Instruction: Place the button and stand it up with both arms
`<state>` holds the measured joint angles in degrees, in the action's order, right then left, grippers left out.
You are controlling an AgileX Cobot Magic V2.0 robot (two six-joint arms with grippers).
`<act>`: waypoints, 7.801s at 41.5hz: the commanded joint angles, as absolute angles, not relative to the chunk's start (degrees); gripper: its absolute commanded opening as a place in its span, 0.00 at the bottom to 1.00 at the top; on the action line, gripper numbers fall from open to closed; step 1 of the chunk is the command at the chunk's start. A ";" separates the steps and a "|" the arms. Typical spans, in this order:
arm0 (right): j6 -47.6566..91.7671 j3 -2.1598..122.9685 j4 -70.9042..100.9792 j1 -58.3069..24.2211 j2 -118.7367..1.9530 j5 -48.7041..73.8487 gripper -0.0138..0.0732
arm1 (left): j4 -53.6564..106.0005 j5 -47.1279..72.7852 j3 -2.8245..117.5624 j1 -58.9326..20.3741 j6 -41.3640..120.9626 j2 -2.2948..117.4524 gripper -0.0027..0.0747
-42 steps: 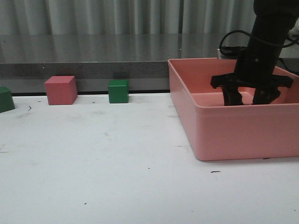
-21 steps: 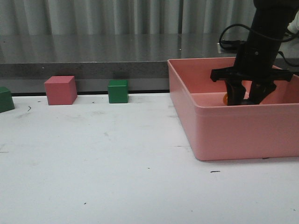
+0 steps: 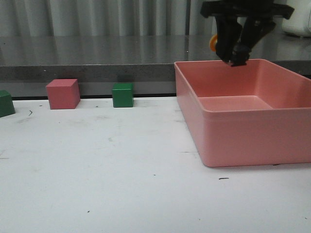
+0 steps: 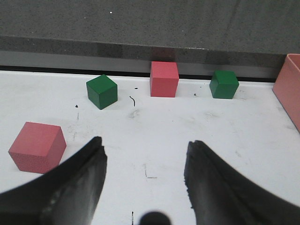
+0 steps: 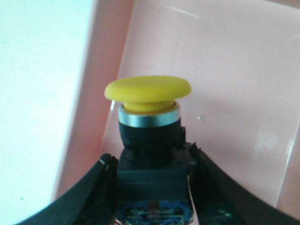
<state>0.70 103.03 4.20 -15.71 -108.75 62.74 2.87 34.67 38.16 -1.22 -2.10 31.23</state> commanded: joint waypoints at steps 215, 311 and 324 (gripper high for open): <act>-0.42 51.04 1.86 -38.38 -37.43 43.97 0.70 | 3.02 30.02 40.00 -1.20 -2.18 31.84 0.51; -0.30 51.04 1.86 -38.38 -37.48 46.01 0.70 | 6.25 41.01 64.17 -23.61 -2.18 70.86 0.77; -0.30 51.04 1.86 -38.38 -37.48 46.07 0.70 | 6.48 51.03 76.14 -24.12 -6.74 90.22 0.77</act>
